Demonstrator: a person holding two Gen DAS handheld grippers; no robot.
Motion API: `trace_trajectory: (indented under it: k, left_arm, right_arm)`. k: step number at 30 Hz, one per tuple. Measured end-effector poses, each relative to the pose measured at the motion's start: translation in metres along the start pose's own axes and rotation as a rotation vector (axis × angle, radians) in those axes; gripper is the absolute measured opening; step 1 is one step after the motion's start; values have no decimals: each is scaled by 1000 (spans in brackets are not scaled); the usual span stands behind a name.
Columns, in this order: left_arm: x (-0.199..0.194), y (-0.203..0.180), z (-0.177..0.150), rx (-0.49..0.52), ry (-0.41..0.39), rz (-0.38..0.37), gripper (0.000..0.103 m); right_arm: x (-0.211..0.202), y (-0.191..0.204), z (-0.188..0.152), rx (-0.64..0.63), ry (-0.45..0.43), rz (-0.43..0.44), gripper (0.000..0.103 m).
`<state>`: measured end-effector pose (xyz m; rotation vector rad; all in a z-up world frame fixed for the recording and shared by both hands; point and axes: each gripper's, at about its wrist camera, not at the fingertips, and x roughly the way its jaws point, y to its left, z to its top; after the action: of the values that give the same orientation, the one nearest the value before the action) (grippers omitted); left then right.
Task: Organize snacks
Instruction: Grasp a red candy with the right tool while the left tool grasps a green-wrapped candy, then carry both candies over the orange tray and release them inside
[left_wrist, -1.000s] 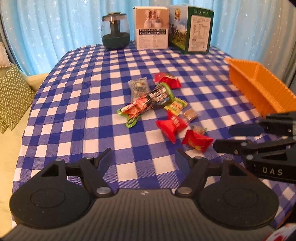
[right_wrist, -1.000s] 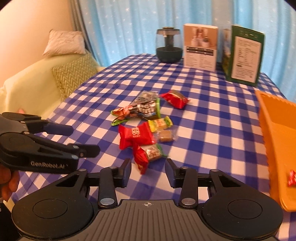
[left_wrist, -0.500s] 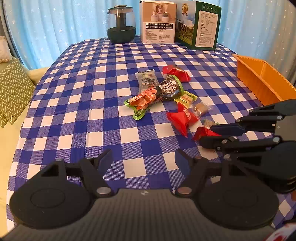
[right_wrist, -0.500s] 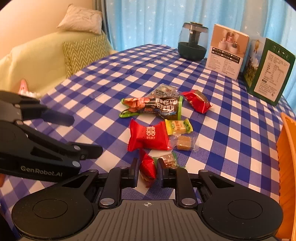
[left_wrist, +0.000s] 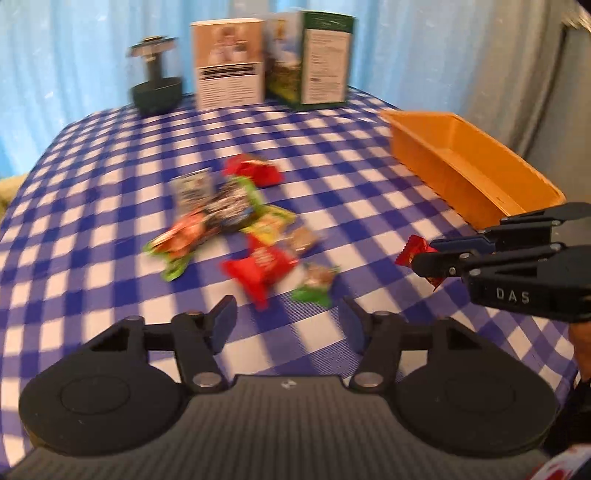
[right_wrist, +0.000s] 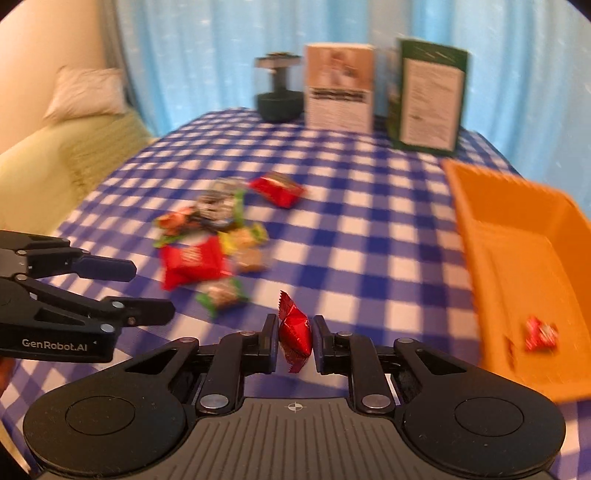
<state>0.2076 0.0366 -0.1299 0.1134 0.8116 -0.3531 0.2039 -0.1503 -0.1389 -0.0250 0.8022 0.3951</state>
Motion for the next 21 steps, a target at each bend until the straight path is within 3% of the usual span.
trace_trajectory:
  k: [3,13,16,21]
  left_arm:
    - [14,-16,8,66,5,-3,52]
    - [58,-27,23,82,73,39,32]
    - [59,-29,23,86,85,35,20]
    - [50,-36,19,59,89,59,18]
  right_arm:
    - [-4,-17,-4,42,9,-12,19]
    - [-10,-42,-14,108,7,-15,19]
    - [-10,-45,-15,121,6,-17,19]
    - [-16,-47,-16,148,-6,-17,19]
